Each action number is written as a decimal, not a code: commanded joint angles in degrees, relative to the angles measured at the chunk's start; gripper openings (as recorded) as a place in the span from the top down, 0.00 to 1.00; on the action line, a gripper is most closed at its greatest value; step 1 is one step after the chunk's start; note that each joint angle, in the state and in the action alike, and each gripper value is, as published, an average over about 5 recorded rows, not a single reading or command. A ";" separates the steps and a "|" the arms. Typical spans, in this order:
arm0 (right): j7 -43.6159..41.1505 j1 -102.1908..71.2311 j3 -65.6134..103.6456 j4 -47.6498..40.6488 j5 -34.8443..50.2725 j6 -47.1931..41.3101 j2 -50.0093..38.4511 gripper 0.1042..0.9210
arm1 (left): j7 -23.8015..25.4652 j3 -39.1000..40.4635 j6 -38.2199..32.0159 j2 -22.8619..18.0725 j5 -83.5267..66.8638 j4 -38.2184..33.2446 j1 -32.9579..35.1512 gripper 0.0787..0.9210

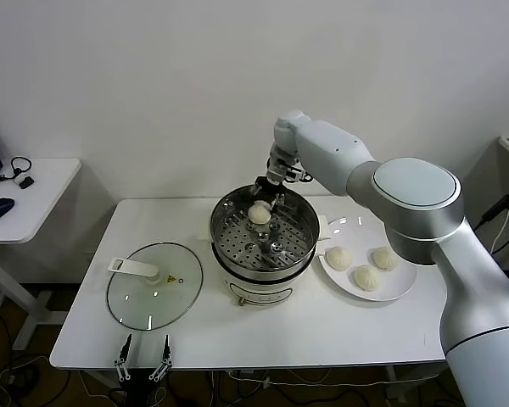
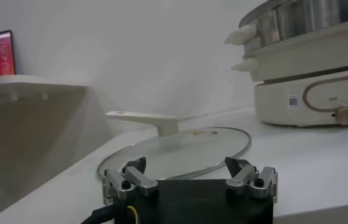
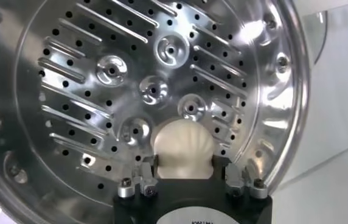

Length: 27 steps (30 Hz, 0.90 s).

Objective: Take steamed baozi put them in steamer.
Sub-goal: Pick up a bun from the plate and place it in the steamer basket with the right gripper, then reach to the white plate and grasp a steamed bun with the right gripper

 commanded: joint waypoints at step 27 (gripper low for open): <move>-3.86 27.43 -32.63 26.98 30.48 -22.55 -18.32 0.12 | 0.12 0.52 0.24 0.58 0.96 -2.22 1.93 0.12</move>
